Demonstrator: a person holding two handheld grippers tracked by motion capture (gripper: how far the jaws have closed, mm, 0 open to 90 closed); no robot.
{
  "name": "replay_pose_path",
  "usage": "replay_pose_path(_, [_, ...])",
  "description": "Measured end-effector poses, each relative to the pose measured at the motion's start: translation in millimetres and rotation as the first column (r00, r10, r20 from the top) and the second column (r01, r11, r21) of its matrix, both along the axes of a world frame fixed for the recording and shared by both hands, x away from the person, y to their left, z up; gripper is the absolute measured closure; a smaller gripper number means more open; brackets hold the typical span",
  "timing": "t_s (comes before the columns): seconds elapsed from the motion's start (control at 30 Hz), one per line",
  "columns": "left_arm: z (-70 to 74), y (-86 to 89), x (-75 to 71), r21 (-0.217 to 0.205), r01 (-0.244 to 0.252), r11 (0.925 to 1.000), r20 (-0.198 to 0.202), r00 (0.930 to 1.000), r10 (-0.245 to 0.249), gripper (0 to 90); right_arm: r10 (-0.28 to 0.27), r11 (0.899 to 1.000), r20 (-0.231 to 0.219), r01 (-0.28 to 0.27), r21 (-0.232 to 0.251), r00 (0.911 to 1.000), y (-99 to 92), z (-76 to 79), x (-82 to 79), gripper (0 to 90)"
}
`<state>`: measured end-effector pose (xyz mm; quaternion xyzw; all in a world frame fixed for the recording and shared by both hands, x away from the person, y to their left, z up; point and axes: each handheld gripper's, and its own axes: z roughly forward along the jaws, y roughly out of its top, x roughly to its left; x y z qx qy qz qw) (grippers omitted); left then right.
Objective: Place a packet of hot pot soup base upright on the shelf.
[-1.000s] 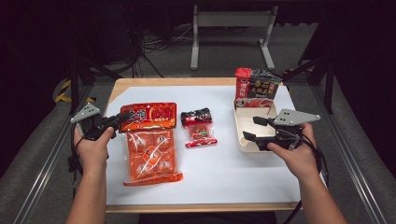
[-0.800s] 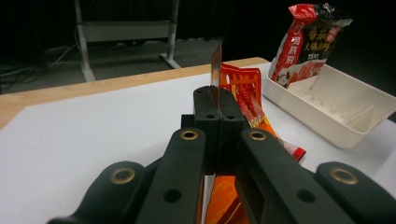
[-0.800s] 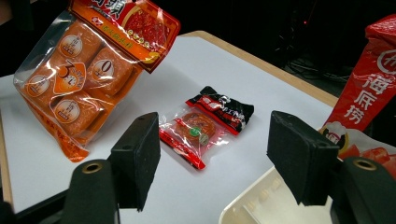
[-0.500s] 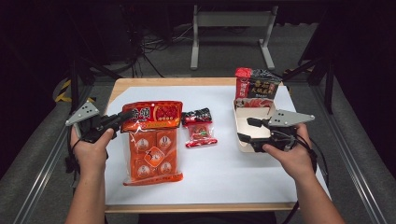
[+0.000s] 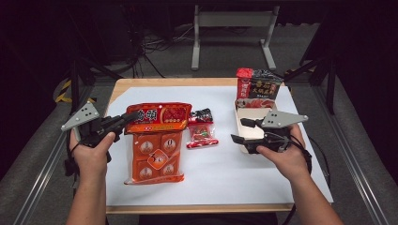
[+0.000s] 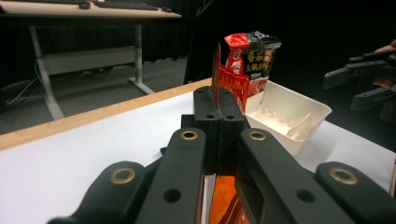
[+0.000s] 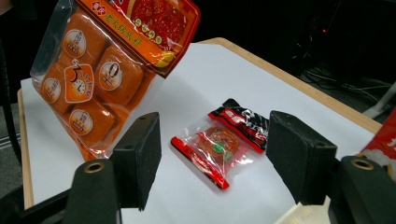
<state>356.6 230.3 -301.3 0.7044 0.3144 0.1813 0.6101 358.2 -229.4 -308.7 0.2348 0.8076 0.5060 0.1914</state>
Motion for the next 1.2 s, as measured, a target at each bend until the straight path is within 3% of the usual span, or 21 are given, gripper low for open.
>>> replay_pose_path(0.1, [3.7,-3.4,-4.8,0.005,0.015,0.9999,0.013,0.9998,-0.016,90.0,0.013,1.000,0.003,-0.013,-0.003,0.9999,6.1,0.3,0.4,35.9])
replay_pose_path(0.27, [9.4,-7.0,-11.2,-0.037,0.093,0.9950,0.022,0.9955,-0.092,90.0,0.046,0.999,0.006,-0.046,-0.001,0.9989,19.3,0.0,2.1,35.9])
replay_pose_path(0.63, [19.3,-18.7,-24.0,-0.018,0.167,0.9858,0.071,0.9837,-0.165,90.0,0.081,0.997,0.010,-0.081,0.011,0.9967,34.4,2.9,4.0,35.0])
replay_pose_path(0.9, [26.7,-31.5,-33.9,0.010,0.201,0.9795,0.103,0.9741,-0.201,90.0,0.097,0.995,-0.004,-0.097,0.019,0.9953,41.9,0.2,8.4,34.0])
replay_pose_path(1.2, [29.4,-35.7,-37.8,0.011,0.218,0.9759,0.118,0.9688,-0.218,90.0,0.124,0.991,-0.021,-0.123,0.047,0.9920,54.0,-5.1,17.7,31.8])
